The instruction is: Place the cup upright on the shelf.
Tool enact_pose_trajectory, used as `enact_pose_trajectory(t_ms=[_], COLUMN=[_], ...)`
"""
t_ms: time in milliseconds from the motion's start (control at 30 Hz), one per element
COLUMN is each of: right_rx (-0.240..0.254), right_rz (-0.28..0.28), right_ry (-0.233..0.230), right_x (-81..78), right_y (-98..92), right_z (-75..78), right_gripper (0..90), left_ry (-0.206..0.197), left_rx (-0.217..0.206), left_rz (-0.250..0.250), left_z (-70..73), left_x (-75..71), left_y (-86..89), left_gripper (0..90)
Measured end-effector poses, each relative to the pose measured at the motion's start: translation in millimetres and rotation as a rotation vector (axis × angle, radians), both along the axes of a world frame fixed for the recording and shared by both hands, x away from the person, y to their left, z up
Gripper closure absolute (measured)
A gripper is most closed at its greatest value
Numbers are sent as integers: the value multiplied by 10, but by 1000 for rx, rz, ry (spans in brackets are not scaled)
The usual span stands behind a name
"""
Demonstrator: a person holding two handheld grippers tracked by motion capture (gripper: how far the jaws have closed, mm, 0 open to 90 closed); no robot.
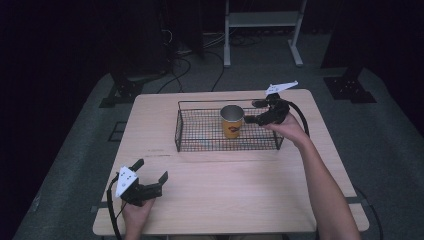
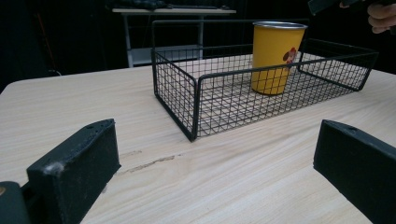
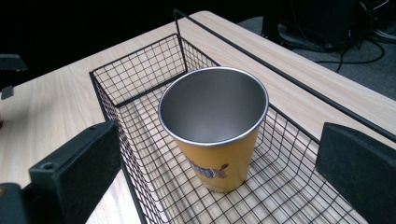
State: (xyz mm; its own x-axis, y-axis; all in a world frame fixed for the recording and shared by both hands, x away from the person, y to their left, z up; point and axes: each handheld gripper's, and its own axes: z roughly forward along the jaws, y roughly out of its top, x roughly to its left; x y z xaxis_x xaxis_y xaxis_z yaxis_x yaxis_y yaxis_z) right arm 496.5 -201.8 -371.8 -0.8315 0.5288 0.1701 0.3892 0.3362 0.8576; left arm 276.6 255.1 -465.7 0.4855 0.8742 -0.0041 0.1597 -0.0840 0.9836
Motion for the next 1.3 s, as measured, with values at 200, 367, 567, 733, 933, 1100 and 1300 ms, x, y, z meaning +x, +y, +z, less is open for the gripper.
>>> enact_pose_trajectory(t_ms=[200, 367, 567, 733, 933, 1100, 1300], right_rx=[10, 23, 34, 51, 46, 44, 52], right_rz=[14, 19, 28, 29, 42, 40, 51], right_ry=[-2, -8, 8, -3, 0, -12, 0], right_x=[-62, -119, -170, -221, -294, -340, -398], right_y=[-43, -74, -145, -184, -228, -250, -291], right_z=[54, 46, -4, -11, -36, -43, -95], right_gripper=[0, 0, 0, 0, 0, 0, 0], left_ry=[2, 3, 4, 3, 4, 4, 5], left_rx=[5, 10, 12, 10, 17, 14, 15], left_rz=[4, 5, 6, 6, 7, 6, 7], left_z=[0, 0, 0, 0, -1, -1, -1], left_x=[-1, 1, 0, 1, 1, 2, 2], left_y=[-6, -8, -8, -6, -14, -9, -11], left_gripper=[0, 0, 0, 0, 0, 0, 0])
